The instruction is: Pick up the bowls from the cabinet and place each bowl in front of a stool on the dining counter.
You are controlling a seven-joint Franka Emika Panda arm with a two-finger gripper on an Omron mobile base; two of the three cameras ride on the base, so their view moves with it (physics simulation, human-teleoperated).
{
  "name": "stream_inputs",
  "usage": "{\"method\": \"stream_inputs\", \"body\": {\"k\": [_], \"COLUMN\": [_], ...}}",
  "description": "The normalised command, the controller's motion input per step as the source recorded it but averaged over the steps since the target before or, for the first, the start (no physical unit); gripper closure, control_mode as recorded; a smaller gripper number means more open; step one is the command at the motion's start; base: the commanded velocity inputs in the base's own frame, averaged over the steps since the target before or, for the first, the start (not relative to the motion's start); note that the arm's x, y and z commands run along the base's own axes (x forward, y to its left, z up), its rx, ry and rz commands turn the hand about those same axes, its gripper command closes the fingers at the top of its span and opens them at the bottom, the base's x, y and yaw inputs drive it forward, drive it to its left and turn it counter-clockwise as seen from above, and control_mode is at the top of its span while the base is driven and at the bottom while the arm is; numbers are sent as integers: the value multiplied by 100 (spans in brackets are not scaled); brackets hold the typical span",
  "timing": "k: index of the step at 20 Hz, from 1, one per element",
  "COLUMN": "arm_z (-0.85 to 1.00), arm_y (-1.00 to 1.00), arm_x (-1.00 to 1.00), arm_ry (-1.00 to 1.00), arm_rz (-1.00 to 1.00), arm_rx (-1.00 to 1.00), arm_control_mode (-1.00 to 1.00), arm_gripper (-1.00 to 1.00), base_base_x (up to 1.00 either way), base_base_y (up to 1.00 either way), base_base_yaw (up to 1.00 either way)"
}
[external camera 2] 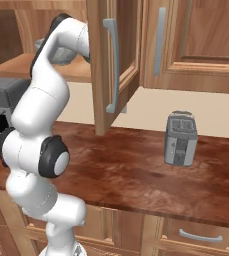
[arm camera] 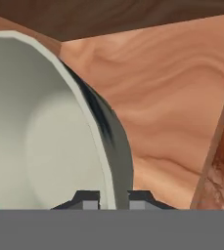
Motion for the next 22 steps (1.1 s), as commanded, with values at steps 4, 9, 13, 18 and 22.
{"method": "stream_inputs", "body": {"k": [4, 9, 13, 18, 22], "arm_z": [-21, -16, -16, -10, -16], "arm_y": [27, 28, 31, 15, 11], "arm_x": [-100, -100, -85, -76, -79], "arm_ry": [17, 20, 27, 31, 35], "arm_rz": [0, 0, 2, 5, 6], "arm_rx": [0, 0, 0, 0, 0], "arm_control_mode": [-100, -100, -100, -100, -100], "arm_gripper": [100, 100, 100, 100, 100], "base_base_x": [0, 0, 0, 0, 0], "base_base_y": [0, 0, 0, 0, 0], "base_base_yaw": [0, 0, 0, 0, 0]}}
